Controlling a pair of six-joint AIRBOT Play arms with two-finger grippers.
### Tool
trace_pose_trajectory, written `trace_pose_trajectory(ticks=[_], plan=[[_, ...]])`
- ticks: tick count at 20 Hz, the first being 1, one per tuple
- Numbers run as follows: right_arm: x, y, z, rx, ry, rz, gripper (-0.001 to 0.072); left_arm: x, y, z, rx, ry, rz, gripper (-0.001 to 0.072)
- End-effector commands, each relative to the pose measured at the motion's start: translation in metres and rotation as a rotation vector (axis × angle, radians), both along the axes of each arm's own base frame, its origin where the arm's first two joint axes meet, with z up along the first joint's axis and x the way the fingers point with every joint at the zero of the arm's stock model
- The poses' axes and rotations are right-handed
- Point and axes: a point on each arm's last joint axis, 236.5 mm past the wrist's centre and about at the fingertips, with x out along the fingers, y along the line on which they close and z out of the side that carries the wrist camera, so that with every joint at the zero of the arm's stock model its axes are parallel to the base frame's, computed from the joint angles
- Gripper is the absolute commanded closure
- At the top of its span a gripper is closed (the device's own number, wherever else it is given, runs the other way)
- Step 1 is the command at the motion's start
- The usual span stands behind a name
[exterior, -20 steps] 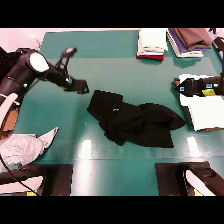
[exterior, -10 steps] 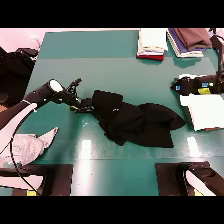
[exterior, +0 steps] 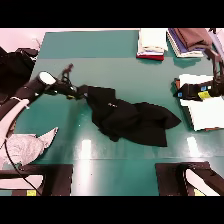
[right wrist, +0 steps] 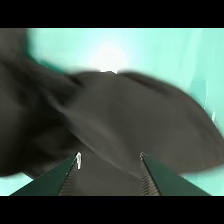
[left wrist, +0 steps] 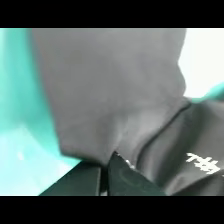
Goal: Fold the shirts.
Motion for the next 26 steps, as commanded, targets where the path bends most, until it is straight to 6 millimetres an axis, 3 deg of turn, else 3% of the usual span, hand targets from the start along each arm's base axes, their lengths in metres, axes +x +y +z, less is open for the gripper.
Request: trace_pose_trajectory(ticks=[1, 3, 5, 7, 9, 14, 15, 17, 19, 21, 22, 24, 26], plan=[[-0.017, -0.033, -0.047, 0.024, 0.13, -0.105, 0.026, 0.023, 0.039, 0.051, 0.073, -0.161, 0.037, 0.0683], [-0.031, -0.044, -0.091, 0.05, 0.206, -0.174, 0.0117, 0.022, 0.046, 0.059, 0.115, -0.191, 0.026, 0.0683], [-0.042, -0.048, -0.131, 0.067, 0.284, -0.208, 0.0118, 0.019, 0.046, 0.057, 0.12, -0.178, 0.016, 0.0683], [-0.041, -0.044, -0.161, 0.098, 0.323, -0.232, 0.0121, 0.018, 0.045, 0.056, 0.12, -0.175, 0.013, 0.0682], [-0.027, -0.032, -0.179, 0.183, 0.323, -0.255, 0.0154, 0.017, 0.046, 0.056, 0.121, -0.174, 0.012, 0.0682], [0.01, -0.01, -0.2, 0.366, 0.296, -0.325, 0.0167, 0.016, 0.045, 0.055, 0.12, -0.167, 0.007, 0.0683], [0.013, -0.01, -0.203, 0.372, 0.288, -0.324, 0.0253, 0.016, 0.045, 0.055, 0.121, -0.167, 0.008, 0.0683], [0.016, -0.007, -0.205, 0.356, 0.274, -0.303, 0.0297, 0.016, 0.045, 0.056, 0.12, -0.17, 0.01, 0.0683], [0.018, 0.003, -0.206, 0.336, 0.261, -0.271, 0.0411, 0.018, 0.045, 0.057, 0.114, -0.173, 0.019, 0.0683], [0.019, 0.016, -0.208, 0.302, 0.239, -0.204, 0.0637, 0.017, 0.045, 0.057, 0.113, -0.169, 0.019, 0.0683], [0.02, 0.023, -0.205, 0.294, 0.228, -0.167, 0.0697, 0.017, 0.045, 0.057, 0.113, -0.17, 0.019, 0.0683], [0.031, 0.032, -0.187, 0.276, 0.182, -0.103, 0.0697, 0.018, 0.046, 0.067, 0.117, -0.195, 0.02, 0.0684], [0.052, 0.032, -0.14, 0.228, 0.058, -0.027, 0.0697, 0.021, 0.05, 0.104, 0.133, -0.289, 0.024, 0.0684]])
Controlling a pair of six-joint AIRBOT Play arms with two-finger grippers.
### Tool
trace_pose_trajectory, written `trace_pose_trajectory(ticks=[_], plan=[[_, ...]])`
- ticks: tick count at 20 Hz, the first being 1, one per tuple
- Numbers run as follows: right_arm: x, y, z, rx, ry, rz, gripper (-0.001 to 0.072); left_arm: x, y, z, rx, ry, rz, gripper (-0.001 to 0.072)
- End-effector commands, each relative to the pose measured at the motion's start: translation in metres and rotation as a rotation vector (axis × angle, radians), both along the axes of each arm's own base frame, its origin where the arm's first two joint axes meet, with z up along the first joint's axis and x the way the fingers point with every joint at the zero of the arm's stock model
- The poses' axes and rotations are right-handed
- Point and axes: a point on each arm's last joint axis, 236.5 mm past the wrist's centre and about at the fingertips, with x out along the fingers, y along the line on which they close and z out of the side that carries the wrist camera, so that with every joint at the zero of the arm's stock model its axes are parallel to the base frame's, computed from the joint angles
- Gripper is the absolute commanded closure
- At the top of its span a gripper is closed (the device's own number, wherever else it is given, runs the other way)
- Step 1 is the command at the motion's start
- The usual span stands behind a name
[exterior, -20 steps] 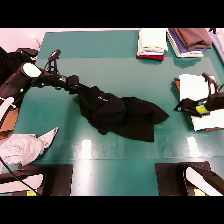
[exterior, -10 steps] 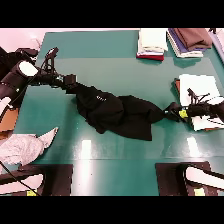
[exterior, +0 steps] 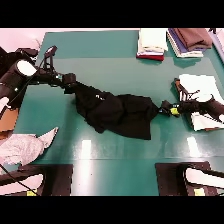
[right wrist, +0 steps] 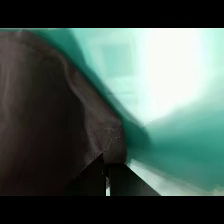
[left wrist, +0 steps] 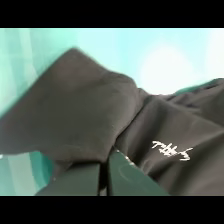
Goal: Fold the shirts.
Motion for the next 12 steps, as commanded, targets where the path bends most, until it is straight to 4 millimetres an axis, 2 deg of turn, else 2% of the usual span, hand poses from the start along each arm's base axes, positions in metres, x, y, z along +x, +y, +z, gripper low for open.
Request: trace_pose_trajectory(ticks=[1, 2, 4, 6, 7, 8, 10, 12], plan=[[0.032, 0.008, 0.081, -0.048, -0.215, 0.092, 0.0697, 0.004, 0.008, 0.059, 0.031, -0.148, 0.004, 0.0684], [0.044, 0.004, 0.123, -0.08, -0.321, 0.099, 0.0697, 0.002, 0.013, 0.099, 0.05, -0.244, 0.007, 0.0684], [0.053, -0.003, 0.224, -0.166, -0.567, 0.118, 0.0697, -0.014, 0.024, 0.196, 0.078, -0.467, 0.022, 0.0684], [0.042, -0.01, 0.332, -0.268, -0.81, 0.102, 0.0697, -0.052, 0.032, 0.301, 0.069, -0.704, 0.044, 0.0684], [0.03, -0.015, 0.376, -0.313, -0.896, 0.077, 0.0697, -0.079, 0.035, 0.351, 0.055, -0.82, 0.052, 0.0684], [0.015, -0.021, 0.413, -0.363, -0.97, 0.051, 0.0697, -0.108, 0.038, 0.391, 0.043, -0.917, 0.059, 0.0684], [-0.019, -0.031, 0.478, -0.446, -1.099, -0.004, 0.0697, -0.168, 0.045, 0.455, 0.022, -1.089, 0.071, 0.0684], [-0.046, -0.039, 0.514, -0.507, -1.158, -0.045, 0.0697, -0.216, 0.051, 0.497, 0.009, -1.212, 0.078, 0.0685]])
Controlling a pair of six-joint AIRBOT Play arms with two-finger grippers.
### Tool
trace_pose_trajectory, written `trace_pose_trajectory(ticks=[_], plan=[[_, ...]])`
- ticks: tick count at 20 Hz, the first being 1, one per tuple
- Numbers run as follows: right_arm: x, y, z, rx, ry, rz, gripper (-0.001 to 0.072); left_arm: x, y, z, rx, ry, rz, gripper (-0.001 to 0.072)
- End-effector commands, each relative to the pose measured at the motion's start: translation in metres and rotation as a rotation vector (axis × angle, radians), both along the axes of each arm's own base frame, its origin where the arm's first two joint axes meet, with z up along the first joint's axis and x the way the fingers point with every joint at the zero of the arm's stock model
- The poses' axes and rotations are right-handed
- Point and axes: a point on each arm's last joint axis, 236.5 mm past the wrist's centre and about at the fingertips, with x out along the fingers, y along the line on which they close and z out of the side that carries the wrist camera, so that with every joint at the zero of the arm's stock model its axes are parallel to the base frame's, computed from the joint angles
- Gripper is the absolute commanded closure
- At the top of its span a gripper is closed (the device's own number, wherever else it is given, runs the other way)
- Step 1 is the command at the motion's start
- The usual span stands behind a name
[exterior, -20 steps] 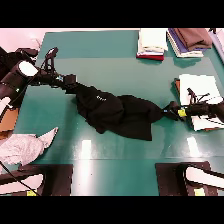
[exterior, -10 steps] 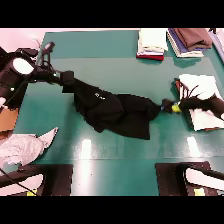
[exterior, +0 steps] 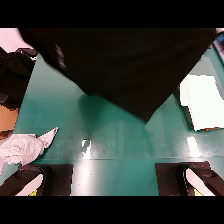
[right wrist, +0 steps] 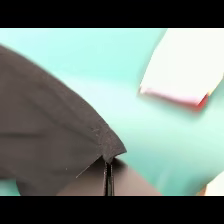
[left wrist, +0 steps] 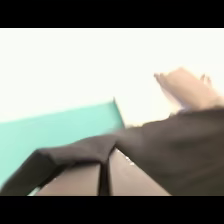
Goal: Fold the shirts.
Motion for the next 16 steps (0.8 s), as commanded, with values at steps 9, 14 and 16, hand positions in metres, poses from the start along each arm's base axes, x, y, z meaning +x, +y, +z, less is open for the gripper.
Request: trace_pose_trajectory(ticks=[9, 14, 16], plan=[[-0.04, -0.025, 0.103, -0.11, -0.111, -0.113, 0.0697, -0.059, 0.019, 0.061, 0.033, -0.17, 0.06, 0.0686], [0.04, -0.035, 0.013, -0.08, 0.158, -0.099, 0.0697, 0.092, -0.002, -0.099, 0.12, 0.304, 0.029, 0.0684], [0.074, -0.04, -0.058, -0.062, 0.337, -0.088, 0.0697, 0.151, -0.009, -0.183, 0.131, 0.504, 0.023, 0.0683]])
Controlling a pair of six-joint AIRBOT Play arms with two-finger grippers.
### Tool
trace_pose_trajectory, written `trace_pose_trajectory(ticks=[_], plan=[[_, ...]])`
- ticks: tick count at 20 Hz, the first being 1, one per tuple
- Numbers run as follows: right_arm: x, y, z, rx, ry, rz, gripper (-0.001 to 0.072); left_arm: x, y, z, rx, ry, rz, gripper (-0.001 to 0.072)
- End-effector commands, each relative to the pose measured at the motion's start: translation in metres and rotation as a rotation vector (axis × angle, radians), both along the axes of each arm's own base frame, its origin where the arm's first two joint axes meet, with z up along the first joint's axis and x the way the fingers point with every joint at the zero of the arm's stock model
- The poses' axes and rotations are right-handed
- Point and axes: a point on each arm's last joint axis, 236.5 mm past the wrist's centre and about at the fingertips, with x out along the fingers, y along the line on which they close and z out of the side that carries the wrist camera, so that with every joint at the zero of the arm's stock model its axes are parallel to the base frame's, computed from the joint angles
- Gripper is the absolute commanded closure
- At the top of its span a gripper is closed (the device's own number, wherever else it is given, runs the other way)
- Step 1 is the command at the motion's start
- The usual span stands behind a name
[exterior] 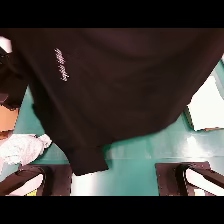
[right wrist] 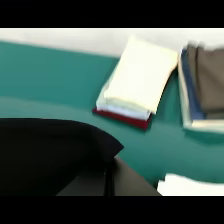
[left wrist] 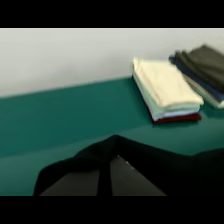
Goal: Fold the shirts.
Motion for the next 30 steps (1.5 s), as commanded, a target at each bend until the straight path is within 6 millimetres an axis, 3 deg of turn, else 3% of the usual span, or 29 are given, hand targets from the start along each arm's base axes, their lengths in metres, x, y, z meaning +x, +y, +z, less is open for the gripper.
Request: trace_pose_trajectory(ticks=[1, 4, 6, 7, 8, 9, 10, 13, 16, 19, 22, 24, 26, 30], plan=[[0.05, -0.004, -0.105, 0.04, 0.265, 0.006, 0.0697, 0.085, -0.011, -0.139, 0.032, 0.329, -0.002, 0.0683], [0.084, 0.0, -0.206, 0.072, 0.472, 0.017, 0.0697, 0.132, -0.016, -0.246, 0.054, 0.538, 0.0, 0.0683], [0.102, 0.004, -0.249, 0.082, 0.54, 0.022, 0.0695, 0.145, -0.012, -0.287, 0.057, 0.62, 0.031, 0.0645], [0.11, 0.005, -0.26, 0.092, 0.554, 0.024, 0.0667, 0.148, -0.007, -0.296, 0.065, 0.637, 0.055, 0.0322], [0.117, 0.005, -0.264, 0.093, 0.557, 0.025, 0.0478, 0.148, -0.001, -0.299, 0.071, 0.645, 0.083, 0.0129], [0.124, 0.004, -0.263, 0.092, 0.554, 0.026, 0.029, 0.146, 0.005, -0.297, 0.09, 0.649, 0.098, 0.0157], [0.127, 0.004, -0.259, 0.089, 0.555, 0.033, 0.0274, 0.141, 0.012, -0.294, 0.098, 0.663, 0.106, 0.0158], [0.108, 0.008, -0.252, 0.071, 0.607, 0.069, 0.0282, 0.105, 0.041, -0.292, 0.115, 0.783, 0.127, 0.0158], [0.074, 0.03, -0.258, 0.143, 0.651, 0.15, 0.0284, 0.055, 0.064, -0.313, 0.129, 0.924, 0.145, 0.0158], [0.033, 0.062, -0.268, 0.252, 0.689, 0.223, 0.0284, -0.007, 0.067, -0.362, 0.125, 1.029, 0.16, 0.0158], [0.004, 0.071, -0.28, 0.257, 0.702, 0.222, 0.0285, -0.088, 0.063, -0.425, 0.091, 1.165, 0.176, 0.0158], [-0.007, 0.075, -0.281, 0.257, 0.685, 0.217, 0.0284, -0.125, 0.058, -0.454, 0.067, 1.218, 0.175, 0.0158], [-0.014, 0.077, -0.28, 0.259, 0.659, 0.209, 0.0284, -0.143, 0.055, -0.471, 0.045, 1.247, 0.177, 0.0158], [-0.024, 0.078, -0.274, 0.255, 0.632, 0.209, 0.0285, -0.15, 0.046, -0.493, -0.016, 1.257, 0.186, 0.0158]])
